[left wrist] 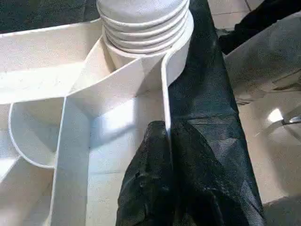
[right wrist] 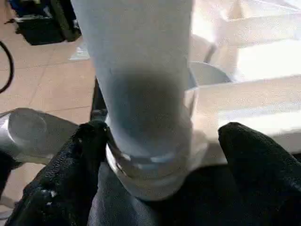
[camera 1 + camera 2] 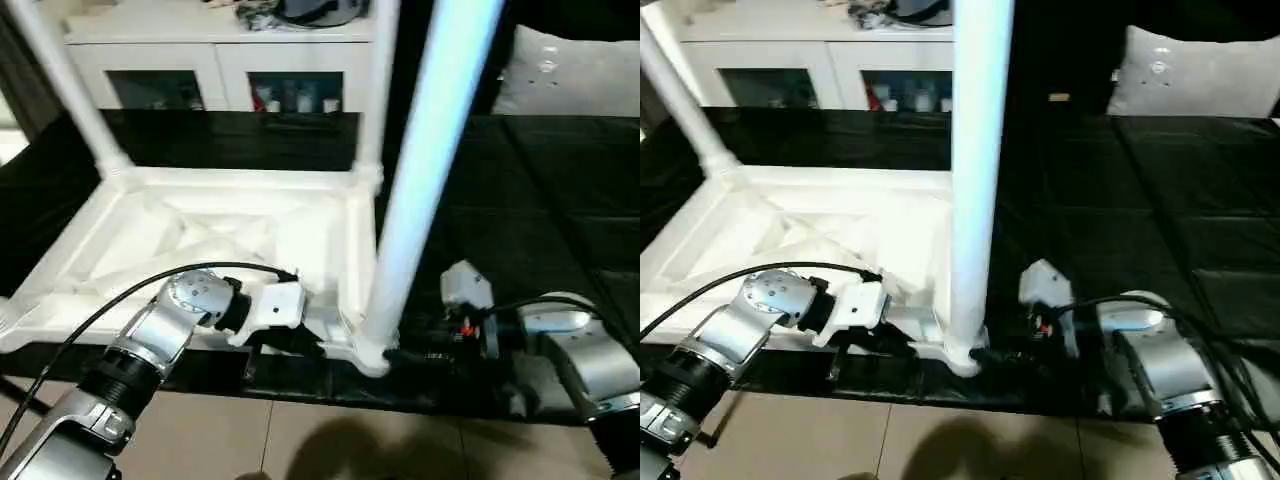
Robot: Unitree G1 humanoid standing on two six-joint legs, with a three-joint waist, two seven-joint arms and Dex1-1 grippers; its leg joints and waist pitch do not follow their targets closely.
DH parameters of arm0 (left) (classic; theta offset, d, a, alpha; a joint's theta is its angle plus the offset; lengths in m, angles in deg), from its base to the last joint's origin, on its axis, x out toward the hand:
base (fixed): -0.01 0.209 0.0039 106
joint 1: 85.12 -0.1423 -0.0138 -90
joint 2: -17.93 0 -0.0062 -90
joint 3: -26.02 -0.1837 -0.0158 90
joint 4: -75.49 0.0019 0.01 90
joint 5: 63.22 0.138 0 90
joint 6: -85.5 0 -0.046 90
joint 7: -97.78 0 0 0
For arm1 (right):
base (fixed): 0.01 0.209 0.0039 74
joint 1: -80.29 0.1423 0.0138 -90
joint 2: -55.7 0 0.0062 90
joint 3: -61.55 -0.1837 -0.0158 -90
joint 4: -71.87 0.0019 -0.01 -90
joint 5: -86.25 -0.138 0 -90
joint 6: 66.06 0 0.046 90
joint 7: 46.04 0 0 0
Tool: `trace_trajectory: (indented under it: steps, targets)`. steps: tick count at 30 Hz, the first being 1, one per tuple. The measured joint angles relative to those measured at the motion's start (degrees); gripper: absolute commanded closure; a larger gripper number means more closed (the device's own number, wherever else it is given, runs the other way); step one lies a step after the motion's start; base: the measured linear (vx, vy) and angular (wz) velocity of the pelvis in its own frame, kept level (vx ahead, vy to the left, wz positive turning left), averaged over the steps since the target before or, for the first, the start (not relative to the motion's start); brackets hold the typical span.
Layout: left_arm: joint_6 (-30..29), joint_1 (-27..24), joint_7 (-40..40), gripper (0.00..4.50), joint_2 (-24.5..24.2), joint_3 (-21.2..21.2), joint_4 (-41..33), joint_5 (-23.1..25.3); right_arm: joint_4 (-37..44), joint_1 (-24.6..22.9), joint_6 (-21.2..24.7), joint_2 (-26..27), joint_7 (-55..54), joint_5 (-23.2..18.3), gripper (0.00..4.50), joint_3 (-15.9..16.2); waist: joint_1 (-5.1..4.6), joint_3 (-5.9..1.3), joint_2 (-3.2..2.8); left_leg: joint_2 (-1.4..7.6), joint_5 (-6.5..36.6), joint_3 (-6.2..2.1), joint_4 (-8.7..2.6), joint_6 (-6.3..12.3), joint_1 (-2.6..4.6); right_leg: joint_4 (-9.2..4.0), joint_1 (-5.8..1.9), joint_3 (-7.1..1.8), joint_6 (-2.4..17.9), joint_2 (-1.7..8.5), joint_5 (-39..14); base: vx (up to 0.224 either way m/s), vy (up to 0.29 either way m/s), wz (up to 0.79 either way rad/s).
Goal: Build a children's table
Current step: Rotate leg to tighten
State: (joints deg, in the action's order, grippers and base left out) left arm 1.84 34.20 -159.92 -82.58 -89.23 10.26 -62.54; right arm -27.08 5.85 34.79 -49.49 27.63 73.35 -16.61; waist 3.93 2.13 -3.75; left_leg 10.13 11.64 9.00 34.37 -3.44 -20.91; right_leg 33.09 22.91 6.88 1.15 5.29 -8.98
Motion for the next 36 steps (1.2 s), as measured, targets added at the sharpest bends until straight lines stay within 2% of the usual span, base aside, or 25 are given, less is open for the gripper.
trace_trajectory:
  steps: [9, 13, 18, 23, 27, 28, 31, 33, 35, 36]
  targets:
    - [1.35, 0.18, -1.51, 4.5, 0.74, -0.52, 0.29, -0.32, 0.3, -0.02, -0.23, 1.73, 0.61, 0.0, 1.41, 2.61, 1.3, 0.0, 0.0, 0.01, 0.0, 0.01, 0.0, 0.0, 0.01, 0.01, 0.0, -0.01, -0.01, 0.0, -0.01, 0.0, 0.0, 0.0]
    - [1.44, 0.21, -1.53, 4.5, 0.72, -0.53, 0.48, -0.43, 0.33, -0.04, -0.18, 1.76, 0.58, 0.0, 1.74, 2.63, 1.26, 0.0, 0.0, 0.01, 0.0, 0.04, 0.01, 0.0, 0.02, 0.02, -0.01, -0.04, -0.01, 0.0, 0.0, 0.0, 0.0, 0.0]
    - [0.63, 0.14, -1.5, 4.5, 1.0, -0.31, 0.43, -0.7, 0.78, -0.39, 1.59, 1.99, -0.2, -0.73, 1.81, 2.35, 1.27, 0.0, 0.01, 0.01, 0.0, 0.04, 0.01, 0.0, 0.02, 0.02, -0.01, -0.04, -0.02, 0.0, -0.01, 0.0, 0.0, 0.0]
    - [-6.67, -1.33, 2.01, 4.5, 1.81, 1.96, -1.37, -0.99, 1.94, -0.53, 6.82, 5.35, -7.07, -0.32, 1.83, 1.19, 0.69, -0.01, 0.03, 0.06, -0.02, 0.19, 0.0, -0.03, 0.38, 0.09, -0.16, -0.09, -0.01, -0.01, 0.0, 0.0, 0.0, 0.0]
    - [-17.01, -2.18, 11.37, 4.5, 5.19, 5.48, -2.57, -0.36, -0.77, 0.24, 9.47, 13.79, -22.19, 2.48, 1.83, -3.08, -2.13, 0.06, 0.03, 0.04, -0.02, 0.26, 0.06, -0.04, 0.76, -0.02, -0.32, -0.09, -0.04, 0.0, -0.02, 0.0, 0.0, 0.0]
    - [-19.86, -2.24, 14.68, 4.5, 7.13, 6.24, -2.98, -0.17, -2.13, 1.15, 9.76, 15.74, -27.06, 3.44, 1.83, -4.18, -3.16, 0.07, 0.02, 0.01, -0.02, 0.24, 0.1, -0.04, 0.74, -0.14, -0.35, -0.05, -0.05, 0.03, -0.03, 0.0, 0.0, 0.0]
    - [-23.19, -2.44, 21.65, 4.5, 11.77, 7.27, -3.43, 0.34, -5.65, 3.64, 8.97, 18.92, -35.93, 5.18, 1.83, -6.01, -5.38, 0.09, 0.07, 0.0, 0.0, 0.17, 0.1, -0.02, 0.57, -0.44, -0.32, 0.05, -0.06, 0.03, -0.03, 0.0, 0.0, 0.0]
    - [-24.29, -2.84, 25.66, 4.5, 13.99, 7.79, -3.99, 1.09, -7.64, 4.97, 8.51, 21.37, -40.93, 6.37, 1.83, -7.09, -5.94, 0.07, 0.03, -0.01, 0.01, 0.13, 0.05, -0.01, 0.47, -0.43, -0.26, 0.05, -0.06, 0.02, -0.02, 0.0, 0.0, 0.0]
    - [-25.26, -2.84, 28.98, 4.5, 15.29, 8.11, -4.39, 2.12, -9.22, 6.5, 8.55, 23.57, -45.4, 7.41, 1.83, -7.52, -5.97, -0.01, -0.11, -0.03, 0.01, 0.07, -0.01, -0.01, 0.43, -0.27, -0.2, 0.07, -0.06, 0.0, -0.01, 0.0, 0.0, 0.0]
    - [-25.31, -2.94, 29.9, 4.5, 15.67, 8.07, -4.74, 2.73, -9.36, 6.58, 8.49, 24.11, -46.02, 7.5, 1.48, -8.03, -5.79, 0.0, -0.09, -0.03, 0.01, 0.05, -0.05, -0.01, 0.42, -0.18, -0.18, 0.07, -0.06, 0.0, -0.01, 0.0, 0.0, 0.0]
